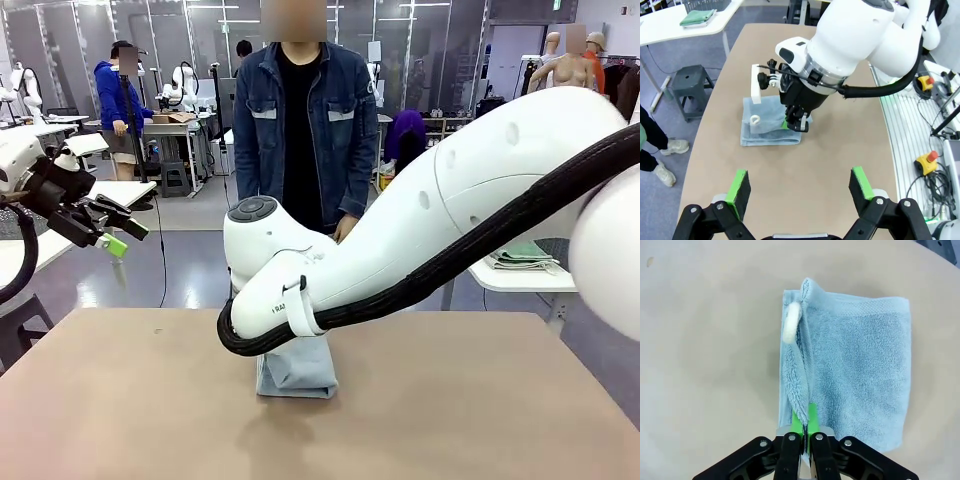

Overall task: Fold the towels and place them in the basket.
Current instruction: When a person lays out a Towel with hook on the table, fold it in half twice.

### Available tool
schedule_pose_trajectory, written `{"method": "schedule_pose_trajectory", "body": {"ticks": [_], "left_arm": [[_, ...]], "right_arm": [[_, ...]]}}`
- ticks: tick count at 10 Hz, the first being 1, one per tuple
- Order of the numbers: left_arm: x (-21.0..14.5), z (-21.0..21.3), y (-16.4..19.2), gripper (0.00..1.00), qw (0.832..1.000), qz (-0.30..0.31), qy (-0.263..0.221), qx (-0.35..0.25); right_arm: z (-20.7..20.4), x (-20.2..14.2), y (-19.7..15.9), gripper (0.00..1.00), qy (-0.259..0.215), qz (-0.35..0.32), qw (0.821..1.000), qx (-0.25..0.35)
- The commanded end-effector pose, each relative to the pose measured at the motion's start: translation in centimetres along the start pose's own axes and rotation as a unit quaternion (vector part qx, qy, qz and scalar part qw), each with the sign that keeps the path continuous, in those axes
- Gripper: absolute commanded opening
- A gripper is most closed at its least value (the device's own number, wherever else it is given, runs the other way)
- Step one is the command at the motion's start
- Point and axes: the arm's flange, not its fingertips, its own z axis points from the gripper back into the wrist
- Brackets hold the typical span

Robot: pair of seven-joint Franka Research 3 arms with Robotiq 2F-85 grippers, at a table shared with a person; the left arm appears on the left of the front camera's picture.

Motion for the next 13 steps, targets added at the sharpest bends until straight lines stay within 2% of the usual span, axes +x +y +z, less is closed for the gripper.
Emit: {"method": "schedule_pose_trajectory", "body": {"ticks": [1,2,3,4,5,6,7,8,9,10,12,13], "left_arm": [[0.0,0.1,-0.1,1.00,1.000,0.000,0.000,0.000],[0.0,0.1,-0.1,1.00,1.000,0.000,0.000,0.000],[0.0,0.1,-0.1,1.00,1.000,0.000,0.000,0.000],[0.0,0.1,-0.1,1.00,1.000,0.000,0.000,0.000],[0.0,0.1,-0.1,1.00,1.000,0.000,0.000,0.000],[0.0,0.1,-0.1,1.00,1.000,0.000,0.000,0.000],[0.0,0.1,-0.1,1.00,1.000,0.000,0.000,0.000],[0.0,0.1,-0.1,1.00,1.000,0.000,0.000,0.000],[0.0,0.1,-0.1,1.00,1.000,0.000,0.000,0.000],[0.0,0.1,-0.1,1.00,1.000,0.000,0.000,0.000],[0.0,0.1,-0.1,1.00,1.000,0.000,0.000,0.000],[0.0,0.1,-0.1,1.00,1.000,0.000,0.000,0.000]], "right_arm": [[-0.5,0.4,0.5,0.24,-0.012,-0.030,0.999,0.002],[-0.6,0.4,0.4,0.24,-0.016,-0.037,0.999,0.006],[-0.6,0.4,0.4,0.44,-0.018,-0.045,0.999,0.007],[-0.6,0.5,0.3,0.25,-0.019,-0.049,0.999,0.008],[-0.7,0.5,0.3,0.64,-0.020,-0.050,0.998,0.009],[-0.4,0.5,0.1,0.45,-0.020,-0.056,0.998,0.015],[0.4,0.5,-0.2,0.84,-0.026,-0.061,0.998,0.021],[1.5,0.5,-1.0,0.65,-0.026,-0.066,0.997,0.027],[2.9,0.6,-2.3,1.00,-0.029,-0.066,0.997,0.038],[3.7,0.7,-3.5,1.00,-0.025,-0.069,0.996,0.044],[6.1,1.1,-9.0,1.00,-0.001,-0.075,0.995,0.059],[7.0,1.1,-11.8,1.00,0.009,-0.044,0.997,0.069]]}}
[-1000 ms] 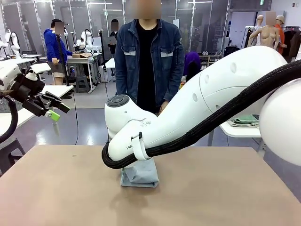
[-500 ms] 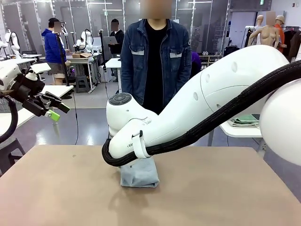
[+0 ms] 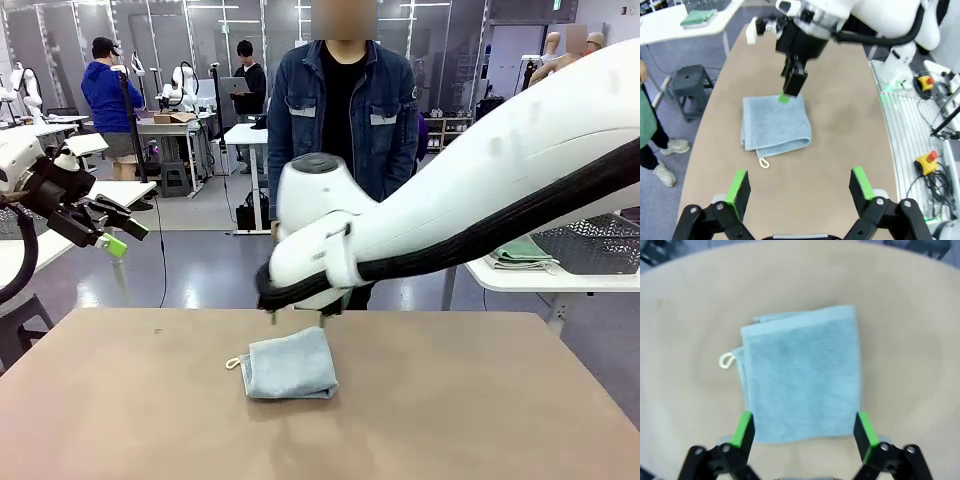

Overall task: Fold the towels and place them in the basket.
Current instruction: When a person lays out a Towel with hook on the table, fold it in half twice.

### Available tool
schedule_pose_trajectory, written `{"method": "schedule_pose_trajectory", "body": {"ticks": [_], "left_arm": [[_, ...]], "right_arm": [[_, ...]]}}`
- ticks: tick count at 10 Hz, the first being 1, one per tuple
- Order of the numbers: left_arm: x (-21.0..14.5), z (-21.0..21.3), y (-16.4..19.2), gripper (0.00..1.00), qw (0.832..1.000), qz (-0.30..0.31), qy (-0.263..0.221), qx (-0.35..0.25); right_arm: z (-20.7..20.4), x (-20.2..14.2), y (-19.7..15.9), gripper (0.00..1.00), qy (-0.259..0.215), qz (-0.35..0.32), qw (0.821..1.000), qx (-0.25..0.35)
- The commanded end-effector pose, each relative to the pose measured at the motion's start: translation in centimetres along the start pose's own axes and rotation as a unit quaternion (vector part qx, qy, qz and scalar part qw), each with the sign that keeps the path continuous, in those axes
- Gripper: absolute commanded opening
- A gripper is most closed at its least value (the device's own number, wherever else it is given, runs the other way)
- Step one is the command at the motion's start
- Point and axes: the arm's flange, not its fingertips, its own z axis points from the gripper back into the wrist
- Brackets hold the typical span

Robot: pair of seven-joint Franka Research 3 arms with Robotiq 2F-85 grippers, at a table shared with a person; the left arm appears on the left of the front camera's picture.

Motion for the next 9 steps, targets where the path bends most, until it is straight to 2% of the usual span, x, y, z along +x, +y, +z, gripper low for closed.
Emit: {"method": "schedule_pose_trajectory", "body": {"ticks": [1,4,7,9], "left_arm": [[0.0,0.0,-0.1,1.00,1.000,0.000,0.000,0.000],[0.0,0.0,-0.1,1.00,1.000,0.000,0.000,0.000],[0.0,0.0,-0.1,1.00,1.000,0.000,0.000,0.000],[0.0,0.0,-0.1,1.00,1.000,0.000,0.000,0.000]], "right_arm": [[1.9,-0.2,-5.9,1.00,0.021,0.051,0.998,0.025],[2.7,0.8,-10.9,1.00,0.027,0.021,0.998,0.051],[2.9,0.9,-12.1,1.00,0.027,0.022,0.997,0.065],[2.9,1.6,-11.6,1.00,0.033,0.013,0.998,0.049]]}}
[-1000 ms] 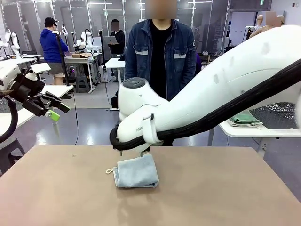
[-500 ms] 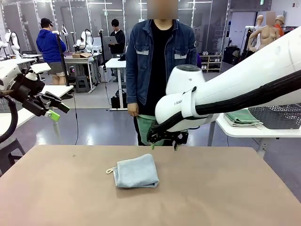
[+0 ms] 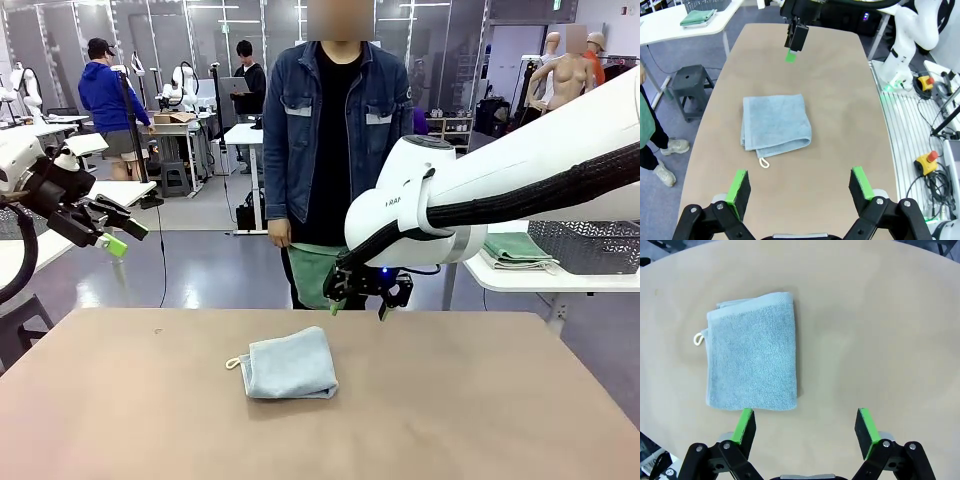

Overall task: Fold the towels and place them in the basket.
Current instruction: When a person lays out a Towel with hook on the table, fold it in half twice, then place the folded Towel with hook on the right side of the table.

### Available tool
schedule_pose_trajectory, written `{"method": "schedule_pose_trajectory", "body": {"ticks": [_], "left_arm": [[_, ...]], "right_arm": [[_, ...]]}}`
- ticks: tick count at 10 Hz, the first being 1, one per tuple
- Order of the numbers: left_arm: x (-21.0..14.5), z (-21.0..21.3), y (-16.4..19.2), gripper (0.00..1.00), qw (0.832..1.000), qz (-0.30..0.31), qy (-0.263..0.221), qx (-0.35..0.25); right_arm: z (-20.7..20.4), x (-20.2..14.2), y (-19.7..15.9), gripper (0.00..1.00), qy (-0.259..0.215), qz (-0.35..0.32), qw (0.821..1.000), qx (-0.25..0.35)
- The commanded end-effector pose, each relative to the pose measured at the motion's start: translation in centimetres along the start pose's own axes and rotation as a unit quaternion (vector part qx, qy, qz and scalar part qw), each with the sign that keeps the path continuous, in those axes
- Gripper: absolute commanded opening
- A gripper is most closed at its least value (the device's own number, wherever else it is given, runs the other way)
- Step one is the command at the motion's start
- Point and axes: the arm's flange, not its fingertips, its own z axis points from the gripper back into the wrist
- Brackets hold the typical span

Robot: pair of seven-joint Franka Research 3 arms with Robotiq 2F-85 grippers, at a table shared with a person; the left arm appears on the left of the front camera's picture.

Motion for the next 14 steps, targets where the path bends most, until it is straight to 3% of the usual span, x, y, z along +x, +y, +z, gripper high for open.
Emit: {"method": "schedule_pose_trajectory", "body": {"ticks": [1,14], "left_arm": [[0.03,0.03,-0.06,1.00,1.000,0.000,0.000,0.000],[0.03,0.03,-0.06,1.00,1.000,0.000,0.000,0.000]], "right_arm": [[-0.02,0.01,-0.07,1.00,0.000,-0.002,1.000,-0.001],[-0.02,0.01,-0.07,1.00,0.000,-0.002,1.000,-0.001]]}}
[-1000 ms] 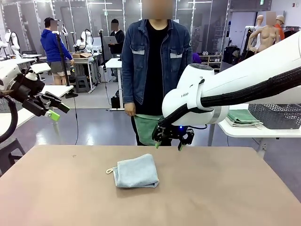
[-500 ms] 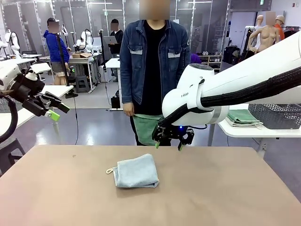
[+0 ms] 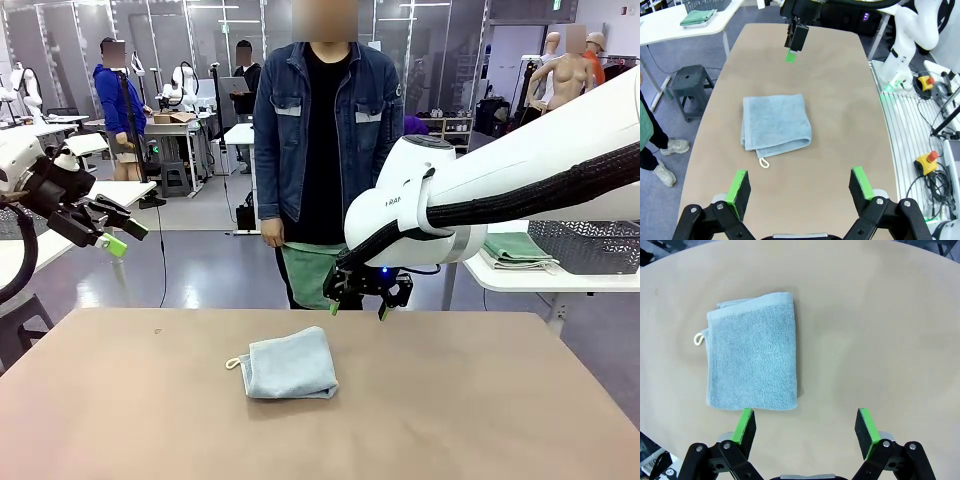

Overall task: Fold the towels and place them in the basket.
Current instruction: Place the folded Towel with hook on the right side of the table.

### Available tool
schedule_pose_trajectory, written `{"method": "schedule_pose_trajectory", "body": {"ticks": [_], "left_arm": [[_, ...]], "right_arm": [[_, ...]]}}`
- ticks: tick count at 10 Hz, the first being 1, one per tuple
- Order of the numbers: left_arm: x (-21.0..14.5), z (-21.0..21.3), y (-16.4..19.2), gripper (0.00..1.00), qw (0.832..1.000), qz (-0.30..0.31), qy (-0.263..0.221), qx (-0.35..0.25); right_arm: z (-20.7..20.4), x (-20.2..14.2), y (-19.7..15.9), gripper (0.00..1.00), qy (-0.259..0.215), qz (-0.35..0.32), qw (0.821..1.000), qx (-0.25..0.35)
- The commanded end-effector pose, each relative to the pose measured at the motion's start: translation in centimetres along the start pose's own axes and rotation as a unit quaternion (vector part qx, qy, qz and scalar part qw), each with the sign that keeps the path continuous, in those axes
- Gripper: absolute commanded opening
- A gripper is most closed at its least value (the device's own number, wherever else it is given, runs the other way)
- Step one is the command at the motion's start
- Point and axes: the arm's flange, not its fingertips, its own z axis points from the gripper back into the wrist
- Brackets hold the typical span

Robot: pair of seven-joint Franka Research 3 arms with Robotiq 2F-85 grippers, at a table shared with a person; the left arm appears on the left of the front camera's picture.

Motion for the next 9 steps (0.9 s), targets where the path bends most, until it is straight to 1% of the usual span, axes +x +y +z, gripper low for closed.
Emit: {"method": "schedule_pose_trajectory", "body": {"ticks": [1,3,6,7,8,9], "left_arm": [[0.0,0.0,-0.1,1.00,1.000,0.000,0.000,0.000],[0.0,0.0,-0.1,1.00,1.000,0.000,0.000,0.000],[0.0,0.0,-0.1,1.00,1.000,0.000,0.000,0.000],[0.0,0.0,-0.1,1.00,1.000,0.000,0.000,0.000],[0.0,0.0,-0.1,1.00,1.000,0.000,0.000,0.000],[0.0,0.0,-0.1,1.00,1.000,0.000,0.000,0.000]], "right_arm": [[0.0,0.0,0.0,1.00,0.000,0.000,1.000,0.000],[-2.8,0.3,1.0,1.00,0.008,0.006,1.000,0.019],[-7.3,-0.1,2.6,1.00,0.013,0.009,0.999,0.040],[-8.5,-0.3,2.9,1.00,0.017,0.004,0.999,0.045],[-9.3,-0.3,3.1,1.00,0.011,-0.008,0.999,0.044],[-10.5,-0.3,3.2,1.00,0.018,-0.011,0.999,0.048]]}}
